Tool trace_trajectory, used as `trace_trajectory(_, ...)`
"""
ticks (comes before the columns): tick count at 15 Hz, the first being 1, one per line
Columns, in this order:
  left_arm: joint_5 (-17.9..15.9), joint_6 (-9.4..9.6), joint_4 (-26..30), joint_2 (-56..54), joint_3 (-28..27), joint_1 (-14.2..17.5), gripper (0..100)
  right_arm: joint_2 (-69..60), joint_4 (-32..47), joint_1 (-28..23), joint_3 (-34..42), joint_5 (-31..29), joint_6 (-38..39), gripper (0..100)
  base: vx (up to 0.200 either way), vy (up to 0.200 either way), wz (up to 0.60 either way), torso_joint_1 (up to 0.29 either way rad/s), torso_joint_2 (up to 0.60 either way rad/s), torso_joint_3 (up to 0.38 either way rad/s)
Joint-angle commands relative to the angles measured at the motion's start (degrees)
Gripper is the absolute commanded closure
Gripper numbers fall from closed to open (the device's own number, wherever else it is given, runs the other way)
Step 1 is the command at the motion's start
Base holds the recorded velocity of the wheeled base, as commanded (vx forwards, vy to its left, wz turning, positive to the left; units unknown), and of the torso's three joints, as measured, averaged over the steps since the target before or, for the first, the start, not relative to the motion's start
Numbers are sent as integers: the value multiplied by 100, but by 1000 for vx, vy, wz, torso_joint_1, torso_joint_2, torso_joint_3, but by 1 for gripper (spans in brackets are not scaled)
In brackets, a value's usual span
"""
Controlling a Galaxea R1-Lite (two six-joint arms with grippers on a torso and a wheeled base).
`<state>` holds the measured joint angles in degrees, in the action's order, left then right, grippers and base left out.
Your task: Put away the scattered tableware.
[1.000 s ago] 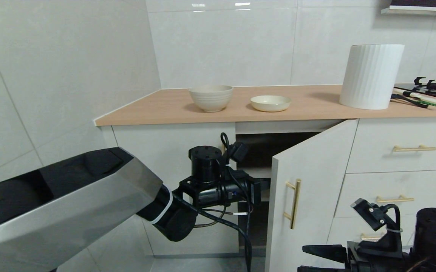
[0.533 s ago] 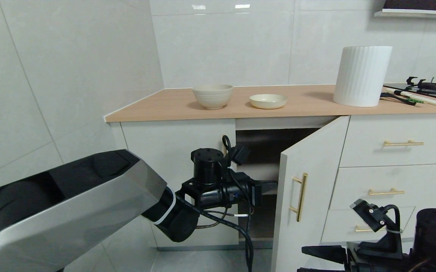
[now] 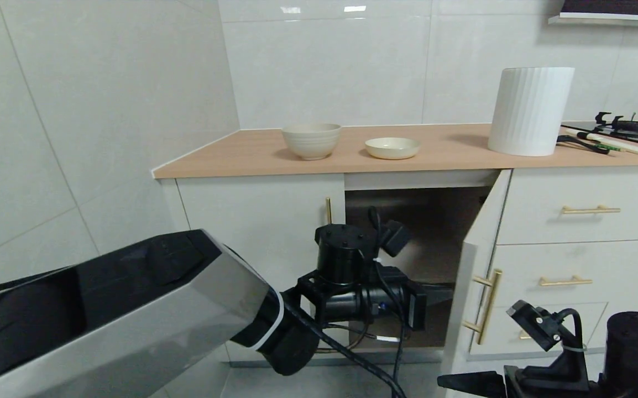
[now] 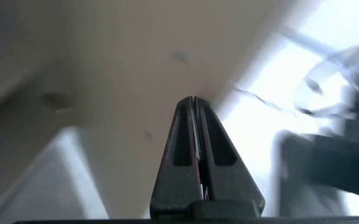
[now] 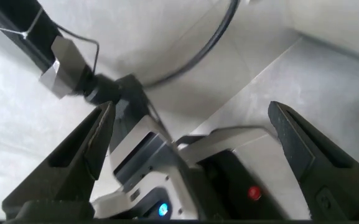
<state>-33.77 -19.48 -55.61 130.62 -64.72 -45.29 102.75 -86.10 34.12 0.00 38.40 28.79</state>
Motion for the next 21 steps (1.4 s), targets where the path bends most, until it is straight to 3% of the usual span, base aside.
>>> trace_trajectory(1, 11, 102, 174, -432, 21, -314, 100, -572, 287, 191, 0, 18, -5, 0, 0, 0, 0, 0, 0, 0)
trace_trajectory(3, 11, 173, 367, -1004, 750, -340, 100, -1223, 849, 490, 0, 45, -93, 0, 0, 0, 0, 0, 0, 0)
trace_trajectory(7, 28, 155, -2, -1549, 1489, 512, 100, -1021, 929, 499, 0, 36, -515, 0, 0, 0, 0, 0, 0, 0)
trace_trajectory(11, 37, 146, 24, -2217, 1928, 1075, 100, -1065, 893, 490, 0, 18, -542, 0, 0, 0, 0, 0, 0, 0)
trace_trajectory(13, 283, 138, -2, -2612, 2367, 1312, 100, -1381, 937, 930, 0, -26, -629, 0, 0, 0, 0, 0, 0, 0)
trace_trajectory(16, 327, 146, 7, -3157, 2895, 1751, 100, -1100, 937, 1061, -220, -412, -673, 0, 0, 0, 0, 0, 0, 0)
trace_trajectory(17, 318, 164, 51, -3526, 3150, 2121, 100, -801, 946, 1000, -747, -913, -673, 0, 0, 0, 0, 0, 0, 0)
trace_trajectory(21, 318, 164, 226, -4238, 3554, 2894, 100, -10, 946, 473, -1837, -1713, -1016, 0, 0, 0, 0, 0, 0, 0)
